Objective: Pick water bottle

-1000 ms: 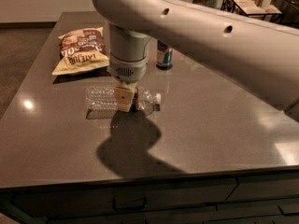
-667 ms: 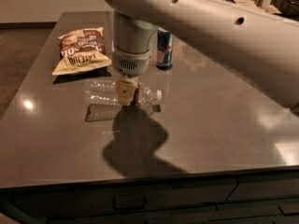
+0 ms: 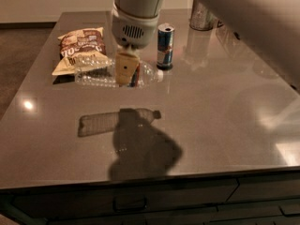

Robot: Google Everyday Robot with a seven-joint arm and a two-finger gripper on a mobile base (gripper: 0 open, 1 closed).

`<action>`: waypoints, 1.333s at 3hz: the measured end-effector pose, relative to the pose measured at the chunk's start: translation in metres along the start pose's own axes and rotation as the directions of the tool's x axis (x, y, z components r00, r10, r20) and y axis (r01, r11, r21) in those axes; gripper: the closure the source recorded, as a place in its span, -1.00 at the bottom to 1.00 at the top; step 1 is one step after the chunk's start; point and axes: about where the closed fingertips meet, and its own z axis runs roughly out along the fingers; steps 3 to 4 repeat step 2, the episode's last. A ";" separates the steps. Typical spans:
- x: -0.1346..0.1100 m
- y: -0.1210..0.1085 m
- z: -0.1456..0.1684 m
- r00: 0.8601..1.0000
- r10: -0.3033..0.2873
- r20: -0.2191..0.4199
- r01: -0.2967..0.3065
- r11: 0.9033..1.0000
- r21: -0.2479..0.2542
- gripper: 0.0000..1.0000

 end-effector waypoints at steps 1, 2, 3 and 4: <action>-0.006 0.001 -0.018 0.999 -0.048 0.006 0.047 0.999 0.018 1.00; -0.007 0.001 -0.019 0.999 -0.051 0.007 0.051 0.999 0.019 1.00; -0.007 0.001 -0.019 0.999 -0.051 0.007 0.051 0.999 0.019 1.00; -0.007 0.001 -0.019 0.999 -0.051 0.007 0.051 0.999 0.019 1.00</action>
Offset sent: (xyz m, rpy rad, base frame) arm -0.0030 0.0013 0.0169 0.0002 -0.0260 0.0372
